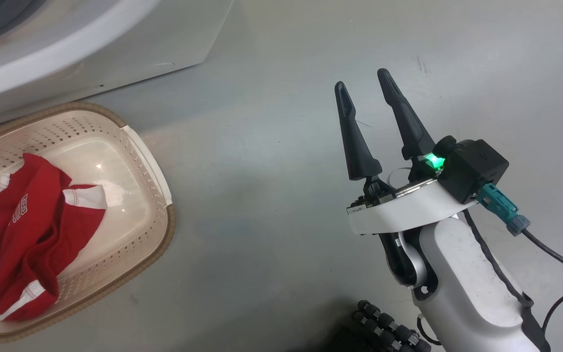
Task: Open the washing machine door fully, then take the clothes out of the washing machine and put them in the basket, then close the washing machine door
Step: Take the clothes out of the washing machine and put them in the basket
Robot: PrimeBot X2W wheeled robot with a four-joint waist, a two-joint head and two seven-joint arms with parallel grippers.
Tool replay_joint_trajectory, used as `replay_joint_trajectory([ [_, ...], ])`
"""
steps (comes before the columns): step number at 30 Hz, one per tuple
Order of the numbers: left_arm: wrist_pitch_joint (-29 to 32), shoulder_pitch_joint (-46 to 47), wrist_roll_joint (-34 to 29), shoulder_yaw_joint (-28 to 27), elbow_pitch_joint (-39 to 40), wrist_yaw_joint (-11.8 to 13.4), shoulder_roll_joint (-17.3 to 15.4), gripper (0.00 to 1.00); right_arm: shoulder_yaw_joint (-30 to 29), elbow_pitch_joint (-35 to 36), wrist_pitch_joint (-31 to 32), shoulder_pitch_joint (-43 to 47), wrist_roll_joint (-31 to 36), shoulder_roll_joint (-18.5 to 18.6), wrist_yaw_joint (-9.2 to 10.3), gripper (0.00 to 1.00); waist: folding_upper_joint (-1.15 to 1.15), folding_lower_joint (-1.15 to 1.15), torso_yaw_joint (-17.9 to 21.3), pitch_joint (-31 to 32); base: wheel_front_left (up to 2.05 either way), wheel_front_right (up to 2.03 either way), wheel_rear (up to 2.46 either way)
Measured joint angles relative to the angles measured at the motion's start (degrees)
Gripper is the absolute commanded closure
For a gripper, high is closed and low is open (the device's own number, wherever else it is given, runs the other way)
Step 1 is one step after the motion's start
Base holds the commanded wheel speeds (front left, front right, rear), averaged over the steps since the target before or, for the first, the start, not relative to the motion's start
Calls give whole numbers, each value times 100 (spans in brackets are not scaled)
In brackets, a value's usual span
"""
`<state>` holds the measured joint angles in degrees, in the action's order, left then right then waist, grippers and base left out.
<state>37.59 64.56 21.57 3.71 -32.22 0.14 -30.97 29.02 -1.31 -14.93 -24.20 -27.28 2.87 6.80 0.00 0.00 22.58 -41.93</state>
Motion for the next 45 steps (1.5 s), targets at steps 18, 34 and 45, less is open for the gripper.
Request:
replay_joint_trajectory([
  [18, -1109, -10, 23, -40, 290, -102, 376, 100, -129, -59, 0, -28, 8, 0, 1, 0, 0, 0, -80, 110, 0, 0, 0],
  [34, -2691, -809, 136, -190, 978, -100, 940, 100, -278, -278, 0, -14, 286, 3, 2, 0, 0, 0, -323, 463, 0, 0, 0],
  [45, -3617, -1760, 92, -133, 1506, -81, 1306, 100, -323, -457, 0, 81, 532, 4, 2, 0, 0, 0, -570, 854, 0, 0, 0],
])
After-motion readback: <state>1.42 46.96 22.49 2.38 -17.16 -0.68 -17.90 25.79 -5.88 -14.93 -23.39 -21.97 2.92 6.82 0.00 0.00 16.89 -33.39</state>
